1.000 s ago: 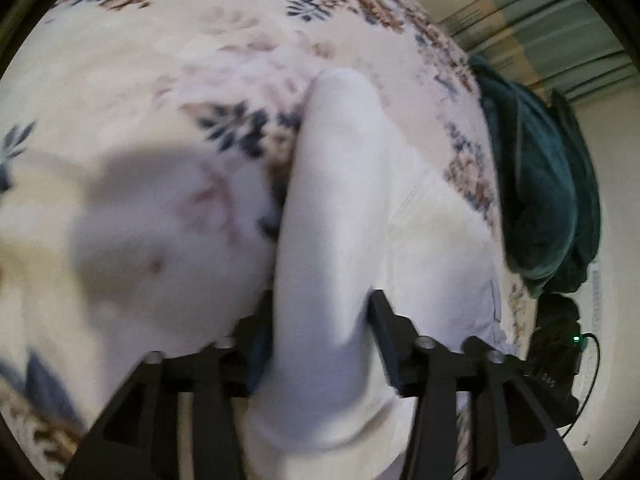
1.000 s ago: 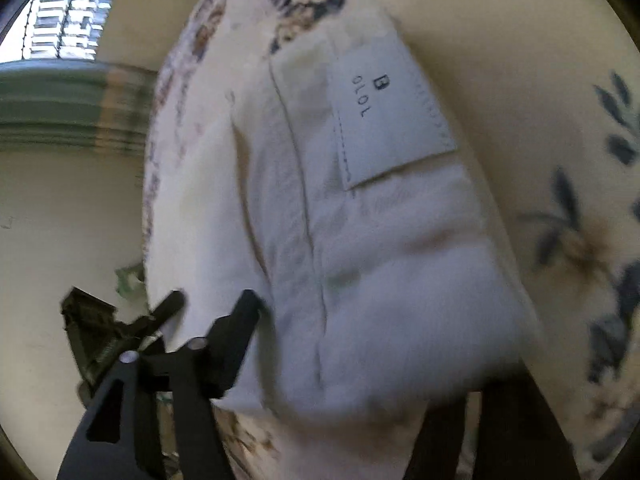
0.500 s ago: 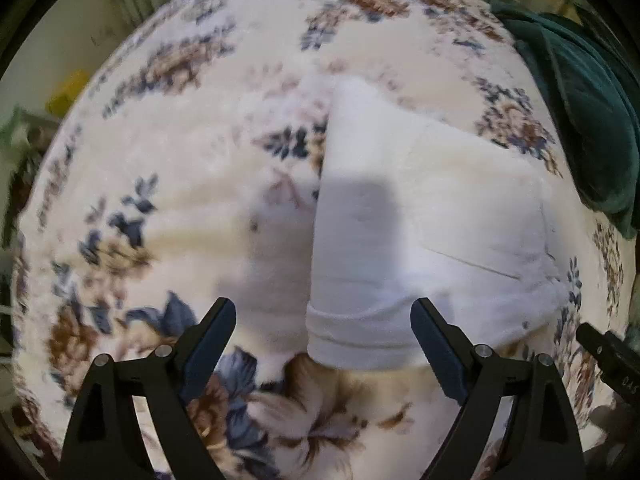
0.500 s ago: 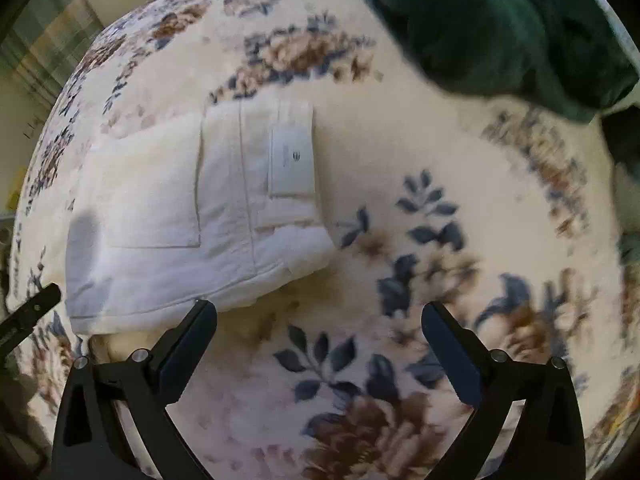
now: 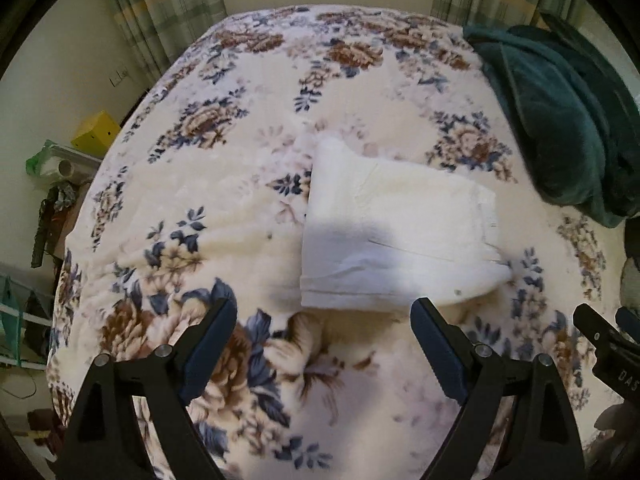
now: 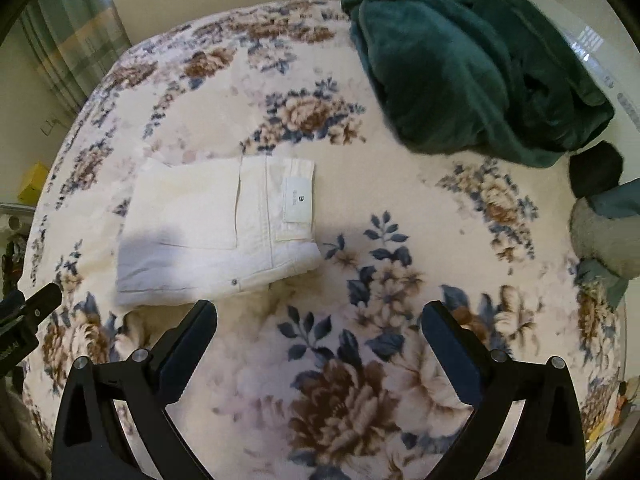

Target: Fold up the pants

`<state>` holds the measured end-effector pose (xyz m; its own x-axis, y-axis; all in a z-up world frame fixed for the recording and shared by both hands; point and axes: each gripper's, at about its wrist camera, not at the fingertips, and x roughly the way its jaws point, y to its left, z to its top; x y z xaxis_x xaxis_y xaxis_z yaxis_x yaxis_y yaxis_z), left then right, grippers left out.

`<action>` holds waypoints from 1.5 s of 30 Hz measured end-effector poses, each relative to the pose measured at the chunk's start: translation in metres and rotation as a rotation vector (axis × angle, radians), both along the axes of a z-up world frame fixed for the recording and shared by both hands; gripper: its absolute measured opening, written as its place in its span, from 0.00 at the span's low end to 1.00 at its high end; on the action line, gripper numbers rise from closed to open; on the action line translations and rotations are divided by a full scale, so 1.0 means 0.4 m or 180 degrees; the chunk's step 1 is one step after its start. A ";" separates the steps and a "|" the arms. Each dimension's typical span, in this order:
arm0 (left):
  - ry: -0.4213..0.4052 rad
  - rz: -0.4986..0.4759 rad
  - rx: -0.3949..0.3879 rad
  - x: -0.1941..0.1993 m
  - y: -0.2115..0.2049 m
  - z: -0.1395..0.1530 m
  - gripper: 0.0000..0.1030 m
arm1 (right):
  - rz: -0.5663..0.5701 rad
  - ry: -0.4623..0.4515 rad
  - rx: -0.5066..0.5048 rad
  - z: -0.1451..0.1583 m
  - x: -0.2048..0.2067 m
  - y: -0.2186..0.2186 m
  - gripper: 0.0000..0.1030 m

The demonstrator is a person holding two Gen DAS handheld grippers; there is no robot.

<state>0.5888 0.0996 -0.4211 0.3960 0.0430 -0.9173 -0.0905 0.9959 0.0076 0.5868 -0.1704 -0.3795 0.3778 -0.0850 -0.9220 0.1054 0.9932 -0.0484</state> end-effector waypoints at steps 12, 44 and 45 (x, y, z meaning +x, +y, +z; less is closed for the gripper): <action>-0.0443 0.0093 0.0035 -0.278 -0.046 0.319 0.87 | 0.0103 -0.0544 0.0009 0.392 -0.287 -0.052 1.00; -0.1247 0.0160 0.0095 -0.916 -0.042 0.897 0.87 | 0.0512 -0.1612 -0.0117 1.228 -1.112 0.042 1.00; -0.1263 0.0168 0.0100 -0.923 -0.043 0.901 0.87 | 0.0514 -0.1614 -0.0118 1.233 -1.117 0.044 1.00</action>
<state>0.2195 0.0825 -0.0605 0.7158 0.0983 -0.6914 -0.1436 0.9896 -0.0080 0.1399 -0.1530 0.1139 0.7863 -0.0179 -0.6176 -0.0293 0.9974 -0.0663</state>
